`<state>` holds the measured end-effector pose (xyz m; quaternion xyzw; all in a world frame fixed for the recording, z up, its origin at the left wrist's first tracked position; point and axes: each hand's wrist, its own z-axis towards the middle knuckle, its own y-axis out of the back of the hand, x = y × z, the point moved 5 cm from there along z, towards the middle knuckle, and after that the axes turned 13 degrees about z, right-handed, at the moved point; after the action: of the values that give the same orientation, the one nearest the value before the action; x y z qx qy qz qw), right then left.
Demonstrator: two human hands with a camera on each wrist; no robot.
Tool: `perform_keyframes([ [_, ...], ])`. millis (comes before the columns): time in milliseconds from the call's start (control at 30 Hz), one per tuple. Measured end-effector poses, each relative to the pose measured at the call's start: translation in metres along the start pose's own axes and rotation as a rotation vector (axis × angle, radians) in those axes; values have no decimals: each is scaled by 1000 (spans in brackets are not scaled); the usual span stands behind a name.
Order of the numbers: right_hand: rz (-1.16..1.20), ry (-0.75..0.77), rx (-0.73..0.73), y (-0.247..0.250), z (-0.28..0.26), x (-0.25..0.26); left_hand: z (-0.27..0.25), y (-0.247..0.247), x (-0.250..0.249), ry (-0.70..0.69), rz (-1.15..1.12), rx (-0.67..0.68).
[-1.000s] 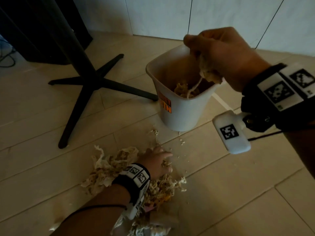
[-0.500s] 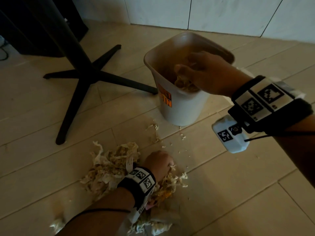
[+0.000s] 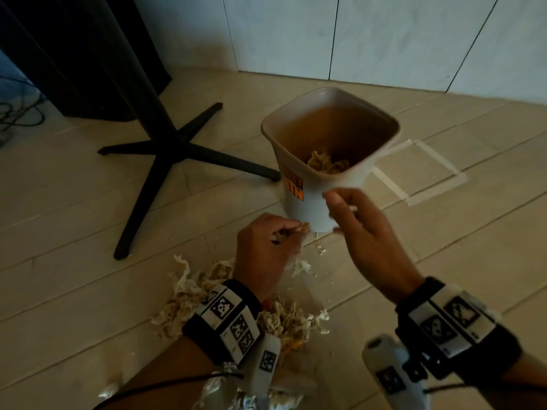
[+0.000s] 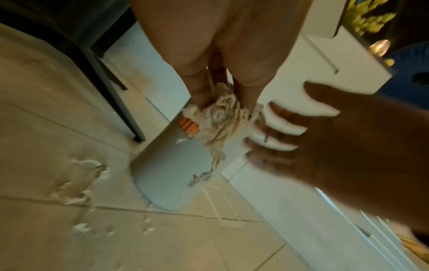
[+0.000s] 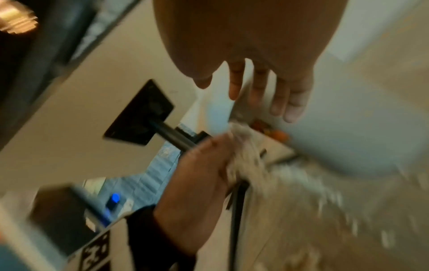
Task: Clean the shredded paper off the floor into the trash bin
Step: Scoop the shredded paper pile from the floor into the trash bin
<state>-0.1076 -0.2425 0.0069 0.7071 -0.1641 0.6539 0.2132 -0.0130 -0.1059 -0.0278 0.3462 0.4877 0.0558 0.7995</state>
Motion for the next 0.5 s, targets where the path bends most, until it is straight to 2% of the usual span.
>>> perform_keyframes([
  [100,399,-401,16,-20,-16,-32,-2,4,-29,-49,-10,-18],
  [167,644,-567,50,-32,-27,-38,-9,0,-42,-56,2,6],
  [233,866,-638,103,-40,-34,-39,-17,-6,-51,-102,48,24],
  [300,950,-667,77,-37,-35,-37,-27,-11,-55,-191,87,55],
  [400,888,-651,52,-26,-33,-39,-40,-18,-52,-294,156,150],
  [500,754,-630,16,-22,-34,-49,-49,-26,-50,-328,298,246],
])
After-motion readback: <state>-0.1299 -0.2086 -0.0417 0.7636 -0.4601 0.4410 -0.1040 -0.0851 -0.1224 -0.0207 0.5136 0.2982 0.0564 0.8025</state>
